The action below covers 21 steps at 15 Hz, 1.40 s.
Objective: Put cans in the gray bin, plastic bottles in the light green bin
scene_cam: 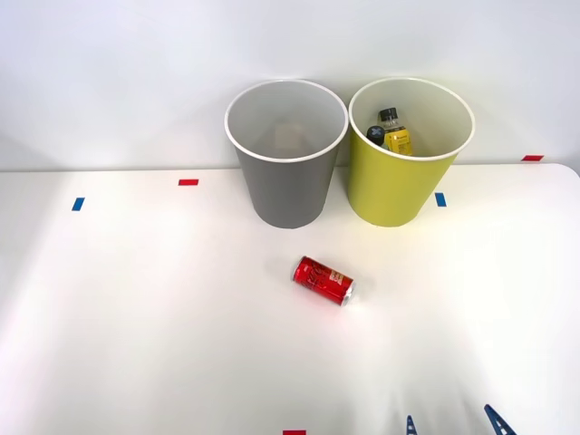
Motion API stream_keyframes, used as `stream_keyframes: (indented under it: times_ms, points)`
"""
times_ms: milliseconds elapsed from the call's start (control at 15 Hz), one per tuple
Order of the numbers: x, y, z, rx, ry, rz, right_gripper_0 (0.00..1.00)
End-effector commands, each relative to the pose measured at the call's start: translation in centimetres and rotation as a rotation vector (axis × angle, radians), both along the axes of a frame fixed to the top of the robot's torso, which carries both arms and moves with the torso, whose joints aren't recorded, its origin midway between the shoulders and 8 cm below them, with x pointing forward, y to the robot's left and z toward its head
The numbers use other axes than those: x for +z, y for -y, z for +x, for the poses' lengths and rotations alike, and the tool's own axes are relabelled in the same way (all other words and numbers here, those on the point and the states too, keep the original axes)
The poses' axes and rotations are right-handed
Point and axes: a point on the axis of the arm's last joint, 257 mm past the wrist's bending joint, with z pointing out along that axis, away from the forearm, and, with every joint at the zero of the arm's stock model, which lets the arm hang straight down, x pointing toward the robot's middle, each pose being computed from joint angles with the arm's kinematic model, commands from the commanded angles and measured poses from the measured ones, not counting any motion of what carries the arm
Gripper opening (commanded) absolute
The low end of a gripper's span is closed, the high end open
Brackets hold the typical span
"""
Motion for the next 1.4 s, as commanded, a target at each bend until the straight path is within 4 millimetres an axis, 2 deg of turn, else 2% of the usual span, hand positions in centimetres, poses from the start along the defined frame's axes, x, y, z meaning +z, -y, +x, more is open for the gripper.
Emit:
stream_keyframes:
  times_ms: [67, 1400]
  points:
    - [0.00, 0.00, 0.00, 0.000, 0.000, 0.000, 1.00]
    - [0.00, 0.00, 0.00, 0.000, 0.000, 0.000, 1.00]
